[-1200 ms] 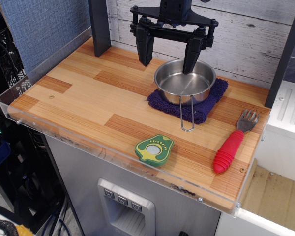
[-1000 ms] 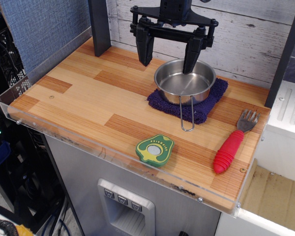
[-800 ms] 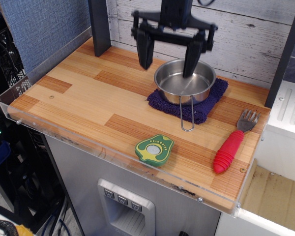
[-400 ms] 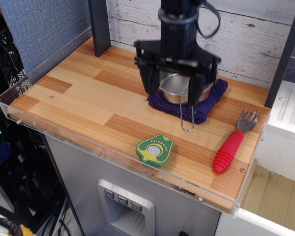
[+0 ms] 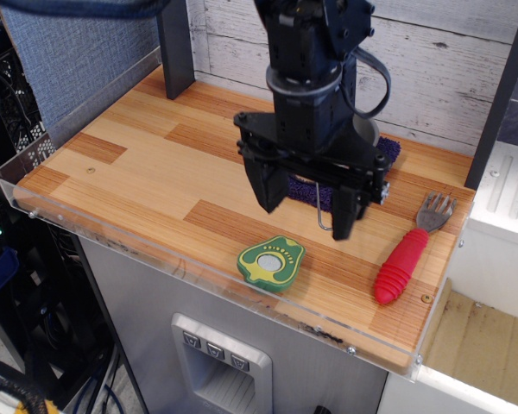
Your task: Move the green pepper next to the silver pot, on the opposite side of the red fork.
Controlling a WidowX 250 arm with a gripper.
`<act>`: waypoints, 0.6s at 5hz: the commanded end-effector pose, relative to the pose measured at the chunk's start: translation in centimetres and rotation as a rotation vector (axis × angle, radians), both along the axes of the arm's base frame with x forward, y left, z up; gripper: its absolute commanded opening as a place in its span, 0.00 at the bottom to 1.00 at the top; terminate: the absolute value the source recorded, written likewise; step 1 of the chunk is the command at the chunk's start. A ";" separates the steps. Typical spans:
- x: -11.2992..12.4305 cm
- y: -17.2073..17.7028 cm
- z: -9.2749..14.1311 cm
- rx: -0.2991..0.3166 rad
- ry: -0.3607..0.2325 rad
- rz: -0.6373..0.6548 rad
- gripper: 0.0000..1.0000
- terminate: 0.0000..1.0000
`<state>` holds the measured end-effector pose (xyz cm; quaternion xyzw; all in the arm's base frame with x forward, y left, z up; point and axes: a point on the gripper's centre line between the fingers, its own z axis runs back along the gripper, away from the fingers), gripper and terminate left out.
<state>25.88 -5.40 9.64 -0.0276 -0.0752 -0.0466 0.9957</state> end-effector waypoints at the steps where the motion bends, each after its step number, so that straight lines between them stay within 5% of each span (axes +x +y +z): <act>1: 0.2 1.4 -1.6 0.044 0.057 0.001 1.00 0.00; 3: -0.2 2.0 -3.4 0.095 0.116 -0.010 1.00 0.00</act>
